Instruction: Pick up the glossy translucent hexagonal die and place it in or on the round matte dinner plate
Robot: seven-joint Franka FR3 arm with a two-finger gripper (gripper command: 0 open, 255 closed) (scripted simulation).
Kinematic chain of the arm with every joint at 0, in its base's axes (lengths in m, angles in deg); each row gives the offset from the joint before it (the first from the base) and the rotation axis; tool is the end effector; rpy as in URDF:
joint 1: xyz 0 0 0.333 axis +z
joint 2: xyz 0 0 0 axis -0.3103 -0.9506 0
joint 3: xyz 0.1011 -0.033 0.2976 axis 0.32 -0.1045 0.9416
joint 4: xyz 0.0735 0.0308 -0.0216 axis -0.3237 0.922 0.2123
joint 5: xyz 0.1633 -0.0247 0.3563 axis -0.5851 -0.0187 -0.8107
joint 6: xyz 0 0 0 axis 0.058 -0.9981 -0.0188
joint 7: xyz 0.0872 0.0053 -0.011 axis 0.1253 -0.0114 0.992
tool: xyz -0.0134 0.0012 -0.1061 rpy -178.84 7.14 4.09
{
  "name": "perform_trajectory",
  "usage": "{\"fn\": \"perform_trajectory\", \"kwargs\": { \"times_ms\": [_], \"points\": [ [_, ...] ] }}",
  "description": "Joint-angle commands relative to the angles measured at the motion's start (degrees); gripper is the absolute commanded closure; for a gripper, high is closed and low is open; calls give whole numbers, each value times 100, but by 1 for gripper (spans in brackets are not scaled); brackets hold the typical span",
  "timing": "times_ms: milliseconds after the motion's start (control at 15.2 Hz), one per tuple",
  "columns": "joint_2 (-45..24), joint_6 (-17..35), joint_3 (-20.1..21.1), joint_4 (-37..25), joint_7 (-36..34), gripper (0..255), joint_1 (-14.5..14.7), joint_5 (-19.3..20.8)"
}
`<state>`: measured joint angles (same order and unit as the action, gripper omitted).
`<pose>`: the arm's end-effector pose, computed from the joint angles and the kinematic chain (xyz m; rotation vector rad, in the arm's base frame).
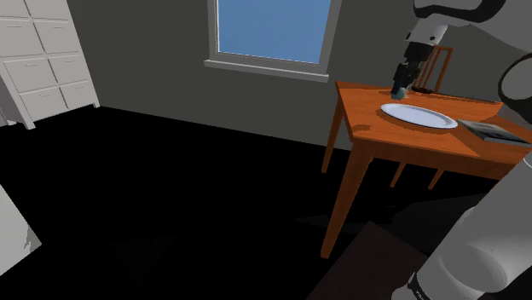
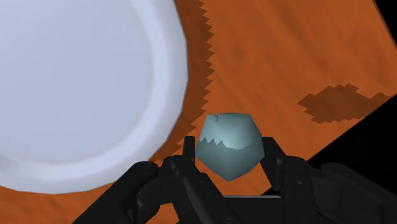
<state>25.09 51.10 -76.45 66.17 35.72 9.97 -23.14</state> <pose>0.3495 -0.3718 0.6927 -3.0342 0.2210 -0.1104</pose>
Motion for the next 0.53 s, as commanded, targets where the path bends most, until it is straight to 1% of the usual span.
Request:
{"fn": "perform_trajectory", "kwargs": {
  "times_ms": [0,132,264,330,462],
  "points": [
    [-309,-128,-272,-331,429,255,-168,-174],
    [-693,-273,-528,-715,847,255,-390,-424],
    [-1139,-456,-763,-1162,1276,255,-690,-742],
    [-1383,-565,-860,-1414,1489,255,-881,-925],
    [-1907,-825,-990,-1994,1891,255,-1366,-1330]
  ]
}}
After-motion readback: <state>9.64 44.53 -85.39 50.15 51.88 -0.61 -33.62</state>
